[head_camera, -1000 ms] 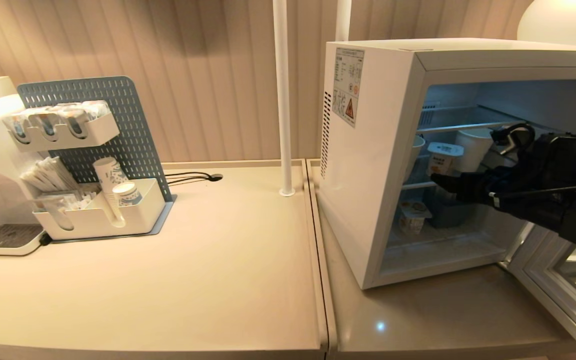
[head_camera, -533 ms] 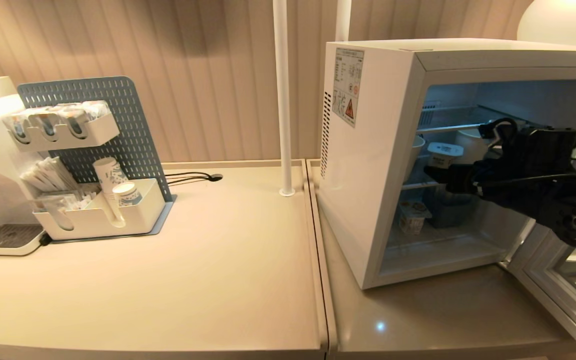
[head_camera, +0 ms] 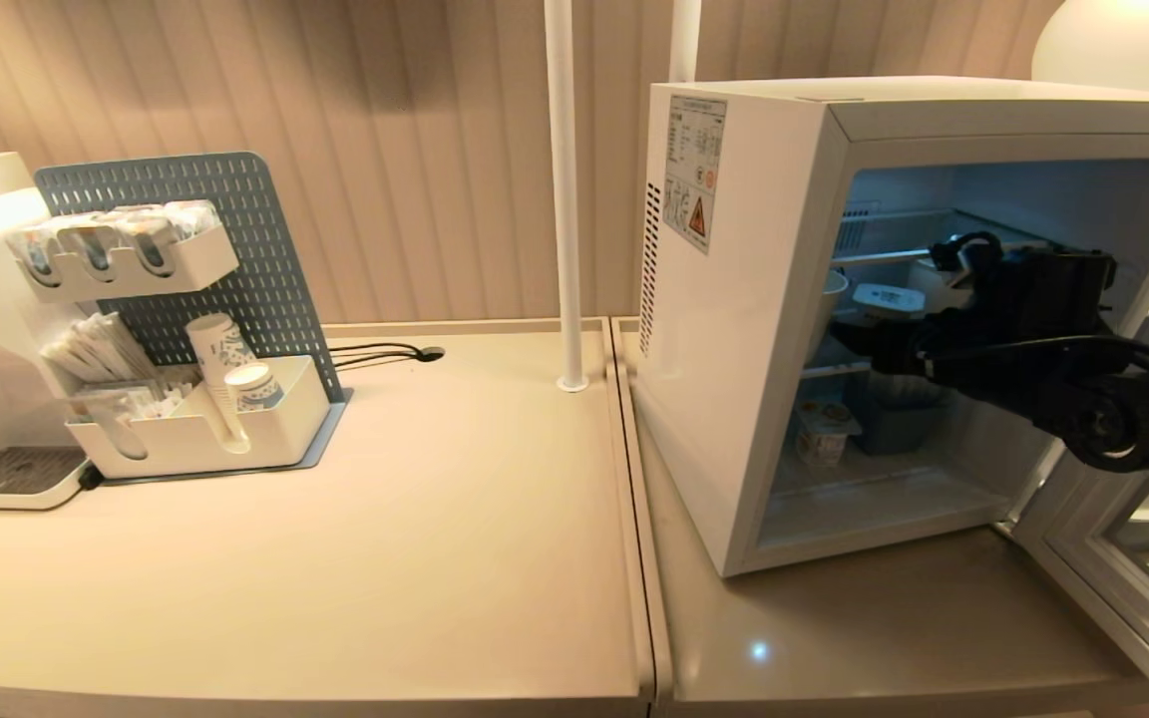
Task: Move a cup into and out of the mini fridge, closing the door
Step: Take the yoghurt out of the freezer
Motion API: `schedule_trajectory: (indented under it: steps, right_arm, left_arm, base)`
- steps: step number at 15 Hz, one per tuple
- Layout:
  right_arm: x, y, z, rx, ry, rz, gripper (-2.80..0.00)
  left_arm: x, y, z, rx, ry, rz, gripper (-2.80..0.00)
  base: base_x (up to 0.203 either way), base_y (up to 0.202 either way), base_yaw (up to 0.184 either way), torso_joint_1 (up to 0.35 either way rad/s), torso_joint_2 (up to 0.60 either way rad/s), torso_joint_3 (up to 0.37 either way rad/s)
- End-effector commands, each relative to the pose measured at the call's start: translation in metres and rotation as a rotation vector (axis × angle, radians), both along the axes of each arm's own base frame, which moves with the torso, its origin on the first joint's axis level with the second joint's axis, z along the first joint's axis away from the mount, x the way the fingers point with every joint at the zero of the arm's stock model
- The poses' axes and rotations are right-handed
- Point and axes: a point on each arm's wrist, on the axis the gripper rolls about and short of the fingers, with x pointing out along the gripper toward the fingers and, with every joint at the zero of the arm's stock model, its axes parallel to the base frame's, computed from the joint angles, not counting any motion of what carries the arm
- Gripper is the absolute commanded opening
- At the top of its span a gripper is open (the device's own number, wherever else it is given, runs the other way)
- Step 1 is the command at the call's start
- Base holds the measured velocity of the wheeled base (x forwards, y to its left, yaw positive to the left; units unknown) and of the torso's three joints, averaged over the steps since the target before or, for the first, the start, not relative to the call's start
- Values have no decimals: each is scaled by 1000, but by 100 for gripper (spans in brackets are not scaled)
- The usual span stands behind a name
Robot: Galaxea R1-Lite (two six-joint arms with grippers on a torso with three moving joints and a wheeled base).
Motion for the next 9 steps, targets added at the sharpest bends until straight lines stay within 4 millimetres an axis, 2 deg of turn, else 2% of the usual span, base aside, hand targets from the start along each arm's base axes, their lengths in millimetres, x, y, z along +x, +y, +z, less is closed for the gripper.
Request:
schedule_trajectory:
  steps: [1, 2, 5, 9]
  right_arm:
    - [8, 1, -4, 0, -1, 1, 0]
    - [9, 1, -5, 0, -1, 1, -280]
    - [8, 1, -3, 1, 10, 0, -280]
    - [-9, 0, 6, 28, 12, -3, -280]
  left_arm:
    - [0, 0, 0, 0, 1, 0, -280]
    - [0, 0, 0, 0, 1, 0, -280]
    - [0, 0, 0, -2, 1, 0, -280]
    - [0, 0, 0, -2, 1, 0, -280]
  base:
    - [0, 0, 0, 0, 0, 0]
    - [0, 0, 0, 0, 0, 0]
    - [0, 0, 0, 0, 0, 0]
    - [0, 0, 0, 0, 0, 0]
